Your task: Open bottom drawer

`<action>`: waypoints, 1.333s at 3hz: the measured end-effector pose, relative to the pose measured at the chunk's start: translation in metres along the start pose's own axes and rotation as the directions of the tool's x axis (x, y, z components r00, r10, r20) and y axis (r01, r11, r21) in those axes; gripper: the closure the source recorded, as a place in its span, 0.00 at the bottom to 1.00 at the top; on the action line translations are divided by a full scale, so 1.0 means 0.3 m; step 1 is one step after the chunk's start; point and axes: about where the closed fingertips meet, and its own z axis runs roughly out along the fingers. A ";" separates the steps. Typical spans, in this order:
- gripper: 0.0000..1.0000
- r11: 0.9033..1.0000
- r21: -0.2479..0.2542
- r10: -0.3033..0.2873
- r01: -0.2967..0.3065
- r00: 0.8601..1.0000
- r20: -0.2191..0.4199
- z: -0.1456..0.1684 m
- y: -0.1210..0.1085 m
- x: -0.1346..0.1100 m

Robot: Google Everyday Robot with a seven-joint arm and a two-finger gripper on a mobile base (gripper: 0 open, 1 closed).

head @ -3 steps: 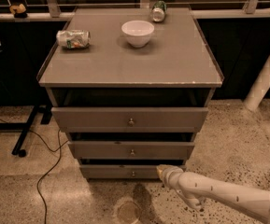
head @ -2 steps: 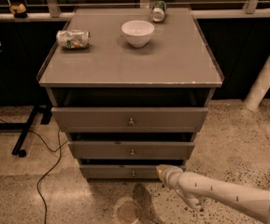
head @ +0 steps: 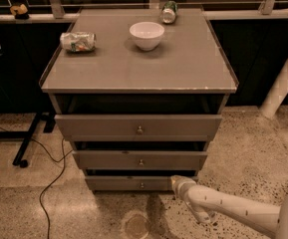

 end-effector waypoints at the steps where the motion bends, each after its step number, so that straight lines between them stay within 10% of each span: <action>1: 1.00 0.997 0.057 0.044 -0.044 0.999 -0.001 0.070 -0.073 0.034; 4: 1.00 0.997 0.031 0.076 -0.076 0.997 -0.001 0.223 -0.223 0.109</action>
Offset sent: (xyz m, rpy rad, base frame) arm 0.0387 -0.0601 -0.0754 0.0127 0.0312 -0.1825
